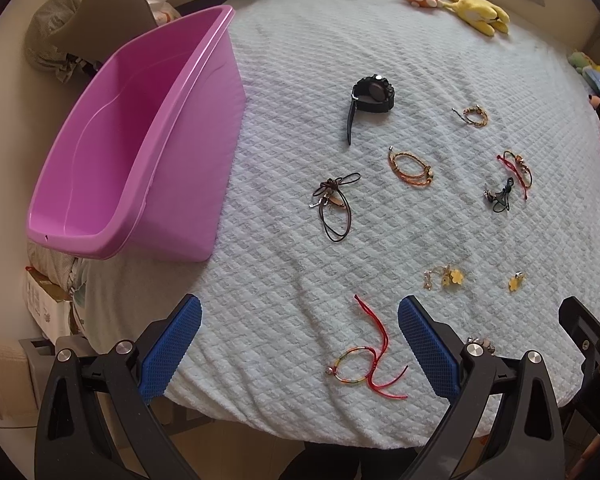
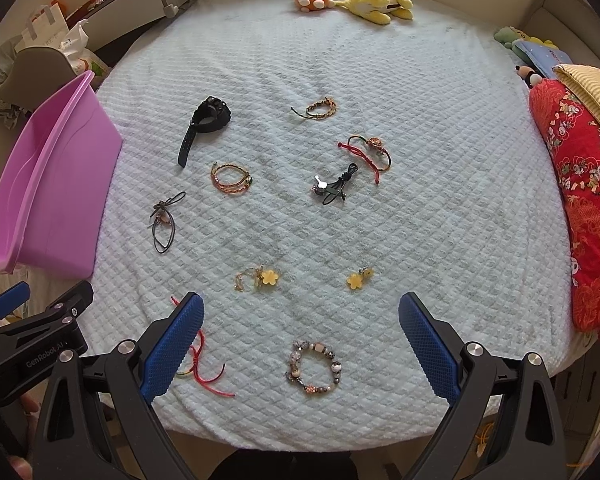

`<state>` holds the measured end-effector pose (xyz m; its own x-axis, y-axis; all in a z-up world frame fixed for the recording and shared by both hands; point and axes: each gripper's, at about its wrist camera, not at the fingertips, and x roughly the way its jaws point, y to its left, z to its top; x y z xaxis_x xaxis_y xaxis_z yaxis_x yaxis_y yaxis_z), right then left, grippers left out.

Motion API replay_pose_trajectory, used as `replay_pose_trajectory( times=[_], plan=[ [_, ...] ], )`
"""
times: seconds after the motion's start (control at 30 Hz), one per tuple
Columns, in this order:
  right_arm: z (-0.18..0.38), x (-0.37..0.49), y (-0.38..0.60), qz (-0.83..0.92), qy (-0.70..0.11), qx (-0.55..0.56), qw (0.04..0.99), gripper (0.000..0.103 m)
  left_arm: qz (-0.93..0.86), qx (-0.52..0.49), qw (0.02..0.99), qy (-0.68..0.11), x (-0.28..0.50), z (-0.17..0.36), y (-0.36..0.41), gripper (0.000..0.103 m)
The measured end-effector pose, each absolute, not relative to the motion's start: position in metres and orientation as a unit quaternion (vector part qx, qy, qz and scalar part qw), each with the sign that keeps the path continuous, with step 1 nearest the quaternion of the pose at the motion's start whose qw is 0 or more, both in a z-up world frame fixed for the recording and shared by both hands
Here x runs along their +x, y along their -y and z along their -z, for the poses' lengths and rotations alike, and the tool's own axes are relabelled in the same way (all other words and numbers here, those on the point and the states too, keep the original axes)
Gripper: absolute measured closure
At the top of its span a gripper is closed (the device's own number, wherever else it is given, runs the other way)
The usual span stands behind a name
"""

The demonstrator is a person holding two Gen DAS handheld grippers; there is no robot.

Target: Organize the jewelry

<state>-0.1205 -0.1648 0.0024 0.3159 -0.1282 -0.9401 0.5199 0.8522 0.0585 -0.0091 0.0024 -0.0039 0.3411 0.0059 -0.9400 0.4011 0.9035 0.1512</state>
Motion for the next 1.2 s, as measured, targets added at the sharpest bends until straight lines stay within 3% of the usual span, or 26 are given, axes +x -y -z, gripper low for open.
replay_pose_trajectory(
  times=[0.6, 1.2],
  plan=[
    [0.099, -0.205, 0.154, 0.16, -0.57, 0.202, 0.78, 0.01, 0.157, 0.18, 0.791, -0.563, -0.068, 0.09, -0.025, 0.006],
    [0.17, -0.208, 0.149, 0.155, -0.552, 0.194, 0.796, 0.01, 0.173, 0.179, 0.796, -0.551, -0.103, 0.165, -0.019, 0.006]
  ],
)
